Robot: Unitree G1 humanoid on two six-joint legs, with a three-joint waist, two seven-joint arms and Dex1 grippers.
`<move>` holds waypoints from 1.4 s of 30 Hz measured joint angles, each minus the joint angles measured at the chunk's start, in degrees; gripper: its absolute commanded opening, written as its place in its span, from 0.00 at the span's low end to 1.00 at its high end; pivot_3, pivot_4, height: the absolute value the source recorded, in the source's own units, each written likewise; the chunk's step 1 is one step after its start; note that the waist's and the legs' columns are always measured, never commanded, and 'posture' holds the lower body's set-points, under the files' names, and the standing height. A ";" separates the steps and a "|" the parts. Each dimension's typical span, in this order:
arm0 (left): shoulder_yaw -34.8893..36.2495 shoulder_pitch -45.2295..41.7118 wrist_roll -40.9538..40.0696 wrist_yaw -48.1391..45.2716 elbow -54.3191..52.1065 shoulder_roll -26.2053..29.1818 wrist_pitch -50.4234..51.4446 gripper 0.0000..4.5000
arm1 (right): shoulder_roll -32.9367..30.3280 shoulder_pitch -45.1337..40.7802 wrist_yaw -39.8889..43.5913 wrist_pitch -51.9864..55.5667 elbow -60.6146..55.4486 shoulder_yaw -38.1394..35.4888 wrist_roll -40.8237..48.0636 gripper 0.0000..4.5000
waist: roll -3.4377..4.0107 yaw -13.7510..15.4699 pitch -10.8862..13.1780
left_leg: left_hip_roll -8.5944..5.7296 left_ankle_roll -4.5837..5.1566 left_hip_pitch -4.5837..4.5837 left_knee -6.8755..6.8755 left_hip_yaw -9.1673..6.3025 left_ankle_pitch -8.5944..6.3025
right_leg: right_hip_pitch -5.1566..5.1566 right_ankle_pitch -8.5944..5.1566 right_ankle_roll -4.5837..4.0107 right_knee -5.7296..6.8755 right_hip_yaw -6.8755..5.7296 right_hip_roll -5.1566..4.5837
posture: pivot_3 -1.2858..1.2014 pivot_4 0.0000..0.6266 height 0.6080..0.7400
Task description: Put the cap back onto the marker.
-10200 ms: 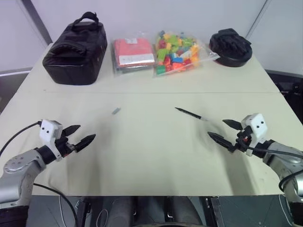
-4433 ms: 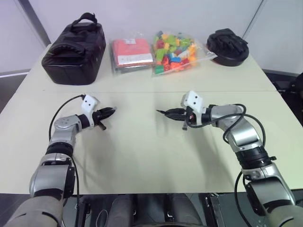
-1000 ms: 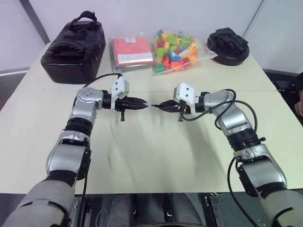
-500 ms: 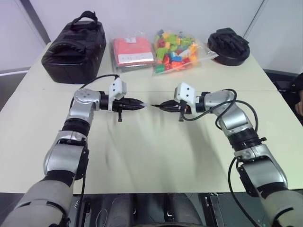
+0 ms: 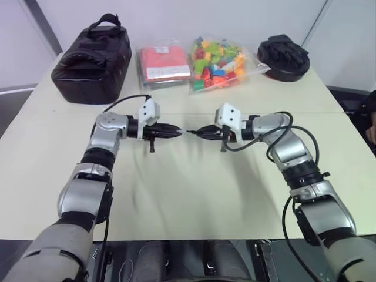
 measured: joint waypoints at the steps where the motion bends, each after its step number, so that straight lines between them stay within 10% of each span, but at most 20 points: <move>1: -0.01 -0.05 0.18 0.16 0.21 -0.11 -0.12 0.01 | 0.00 0.14 -0.06 0.28 -0.11 0.00 0.00 0.00 | 0.00 0.00 0.00 | 0.00 0.00 0.00 0.00 0.00 0.00 | 0.00 0.00 0.00 0.00 0.00 0.00 | 0.52 0.24 1.00; 42: -6.86 -5.10 10.47 2.23 3.95 -0.31 -21.26 0.01 | 0.20 0.47 0.97 -1.09 0.27 0.54 -2.14 0.00 | 0.00 0.02 0.00 | -0.03 0.00 0.00 0.01 0.04 0.00 | 0.00 0.00 0.00 0.01 0.00 0.01 | 0.52 0.24 1.00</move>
